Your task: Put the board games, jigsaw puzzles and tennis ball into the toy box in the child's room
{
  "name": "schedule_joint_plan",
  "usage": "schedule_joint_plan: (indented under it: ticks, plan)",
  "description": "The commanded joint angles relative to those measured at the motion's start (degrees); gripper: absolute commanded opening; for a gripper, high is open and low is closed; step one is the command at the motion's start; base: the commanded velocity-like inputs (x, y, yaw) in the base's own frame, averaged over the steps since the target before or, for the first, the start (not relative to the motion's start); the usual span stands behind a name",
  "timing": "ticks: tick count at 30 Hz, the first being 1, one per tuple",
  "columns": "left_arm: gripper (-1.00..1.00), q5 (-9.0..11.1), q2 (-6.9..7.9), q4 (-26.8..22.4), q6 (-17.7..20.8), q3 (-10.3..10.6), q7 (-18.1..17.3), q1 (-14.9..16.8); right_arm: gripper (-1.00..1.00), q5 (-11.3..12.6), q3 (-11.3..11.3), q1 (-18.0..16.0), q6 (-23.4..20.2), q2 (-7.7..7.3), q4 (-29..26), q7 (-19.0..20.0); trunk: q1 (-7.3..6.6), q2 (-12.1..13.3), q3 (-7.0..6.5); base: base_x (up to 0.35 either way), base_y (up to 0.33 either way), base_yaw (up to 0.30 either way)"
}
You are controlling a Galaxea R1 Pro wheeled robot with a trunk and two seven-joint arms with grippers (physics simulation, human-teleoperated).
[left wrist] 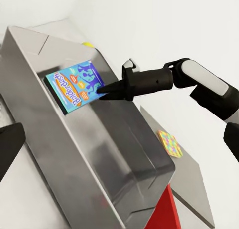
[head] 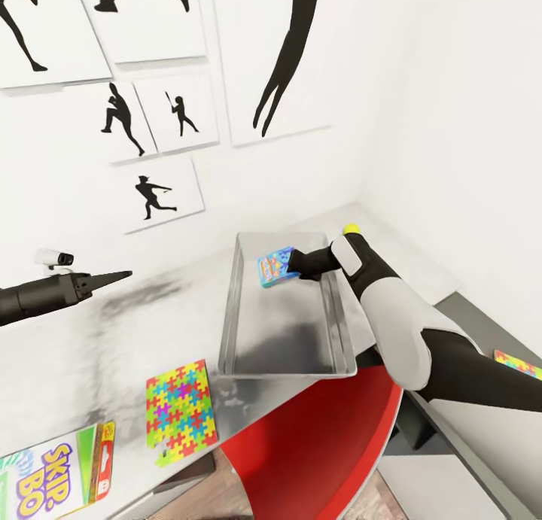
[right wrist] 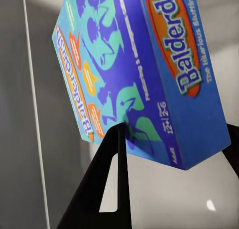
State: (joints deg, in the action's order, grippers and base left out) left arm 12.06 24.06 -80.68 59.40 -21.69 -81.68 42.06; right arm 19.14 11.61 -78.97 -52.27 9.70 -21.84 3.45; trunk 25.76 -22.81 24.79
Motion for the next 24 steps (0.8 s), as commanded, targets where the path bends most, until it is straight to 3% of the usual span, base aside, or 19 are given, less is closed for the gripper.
schedule_joint_plan:
  ticks: [1, 13, 24]
  plan:
    - [1.00, 0.07, 0.02, 0.00, 0.60, -0.01, -0.15, 0.04, -1.00, -0.54, 0.44, -0.13, -0.21, 0.05, -0.04, 0.37, 0.03, -0.11, 0.19, 0.000, 0.000, 0.000]
    - [1.00, 0.07, 0.02, 0.00, 0.60, -0.03, -0.15, 0.04, -1.00, -0.59, 0.51, -3.50, 1.77, 0.29, -0.04, 0.33, 0.03, -0.11, 1.33, 0.000, 0.000, 0.000]
    - [1.00, 0.07, 0.07, 0.00, 0.60, -0.19, -0.15, 0.04, -1.00, -0.59, 0.50, -3.80, 2.08, 0.29, -0.04, 0.33, 0.03, -0.11, 2.38, 0.000, 0.000, 0.000]
